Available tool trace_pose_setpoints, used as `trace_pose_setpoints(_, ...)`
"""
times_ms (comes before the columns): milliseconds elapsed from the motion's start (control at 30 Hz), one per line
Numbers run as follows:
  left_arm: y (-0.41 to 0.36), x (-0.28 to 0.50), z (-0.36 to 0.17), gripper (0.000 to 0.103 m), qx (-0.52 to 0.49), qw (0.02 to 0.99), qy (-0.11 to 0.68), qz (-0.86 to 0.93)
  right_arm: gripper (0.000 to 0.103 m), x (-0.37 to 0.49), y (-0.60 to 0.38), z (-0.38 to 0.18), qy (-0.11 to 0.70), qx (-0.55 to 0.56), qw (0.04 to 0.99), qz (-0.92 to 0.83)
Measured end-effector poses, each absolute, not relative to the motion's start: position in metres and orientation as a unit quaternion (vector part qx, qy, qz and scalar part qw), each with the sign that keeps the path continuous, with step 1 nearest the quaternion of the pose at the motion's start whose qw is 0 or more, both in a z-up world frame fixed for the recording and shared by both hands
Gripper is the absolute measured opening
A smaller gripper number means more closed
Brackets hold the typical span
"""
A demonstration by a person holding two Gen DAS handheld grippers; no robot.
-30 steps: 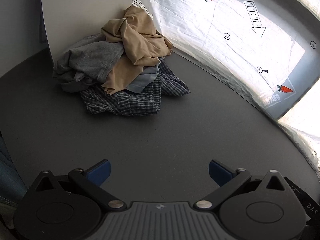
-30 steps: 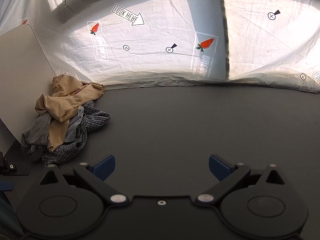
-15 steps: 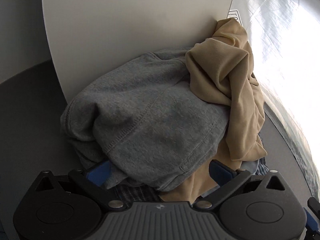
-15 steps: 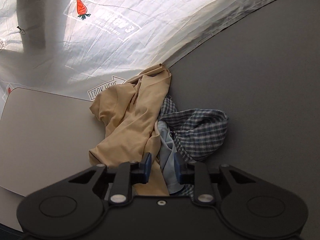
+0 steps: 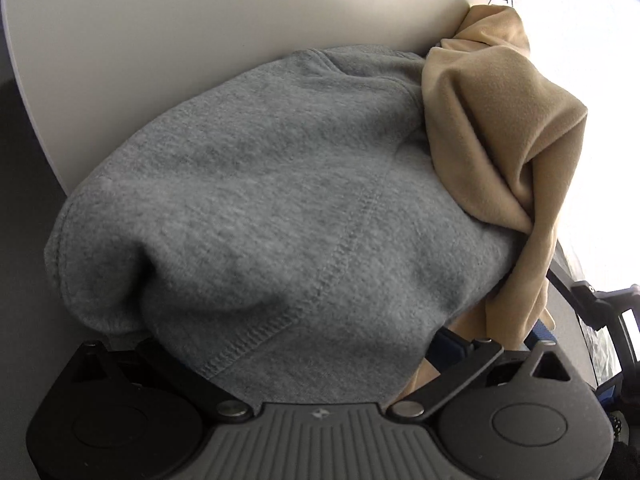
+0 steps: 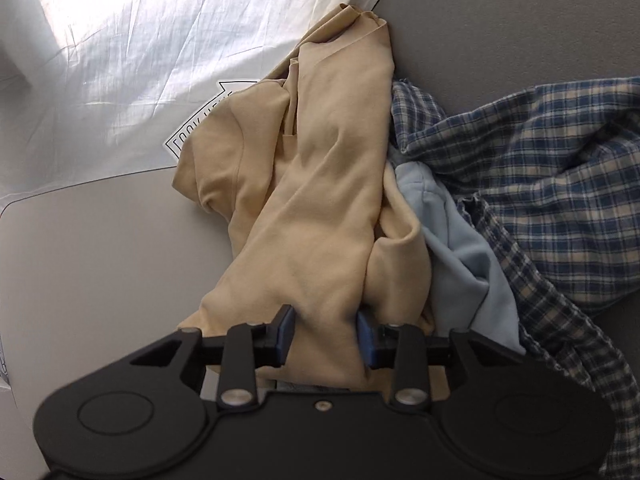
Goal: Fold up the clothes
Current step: 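Grasp the beige long-sleeve shirt with the right tool and pull it from the pile, then lay the beige shirt on the table with the right tool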
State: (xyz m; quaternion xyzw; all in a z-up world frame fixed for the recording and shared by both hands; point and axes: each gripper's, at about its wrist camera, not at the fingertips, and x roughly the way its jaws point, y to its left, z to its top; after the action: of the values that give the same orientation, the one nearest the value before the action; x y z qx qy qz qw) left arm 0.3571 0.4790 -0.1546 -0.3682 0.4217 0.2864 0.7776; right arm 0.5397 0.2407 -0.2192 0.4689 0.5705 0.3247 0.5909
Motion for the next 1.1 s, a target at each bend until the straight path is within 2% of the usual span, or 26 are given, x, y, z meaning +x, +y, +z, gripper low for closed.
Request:
trace_pose_setpoints(100, 0.476, 0.356, -0.149, 0.103, -0.370, 0.773, 0.422, 0.297, 0.007, 0.535, 0.232, -0.206, 0.552, 0.468, 0.611, 0.322)
trace_pose_setpoints(333, 0.441, 0.355, -0.121, 0.103, -0.300, 0.786, 0.436, 0.320, 0.005, 0.521, 0.147, -0.141, 0.440, 0.440, 0.707, 0.336)
trace_pose_setpoints(533, 0.391, 0.327, -0.095, 0.103, -0.281, 0.797, 0.431, 0.315, 0.005, 0.487, 0.006, -0.094, 0.358, 0.458, 0.767, 0.272)
trace_pose_setpoints(667, 0.345, 0.309, -0.078, 0.103, -0.299, 0.811, 0.418, 0.280, 0.004, 0.441, -0.095, -0.085, 0.330, 0.474, 0.790, 0.204)
trace_pose_setpoints(900, 0.213, 0.281, -0.072, 0.103, -0.269, 0.844, 0.407, 0.225, 0.004, 0.340, -0.267, -0.091, 0.346, 0.414, 0.840, 0.056)
trace_pose_setpoints(1100, 0.089, 0.250, -0.087, 0.103, -0.253, 0.845, 0.450, 0.143, 0.006, 0.254, -0.398, -0.102, 0.378, 0.332, 0.861, -0.068)
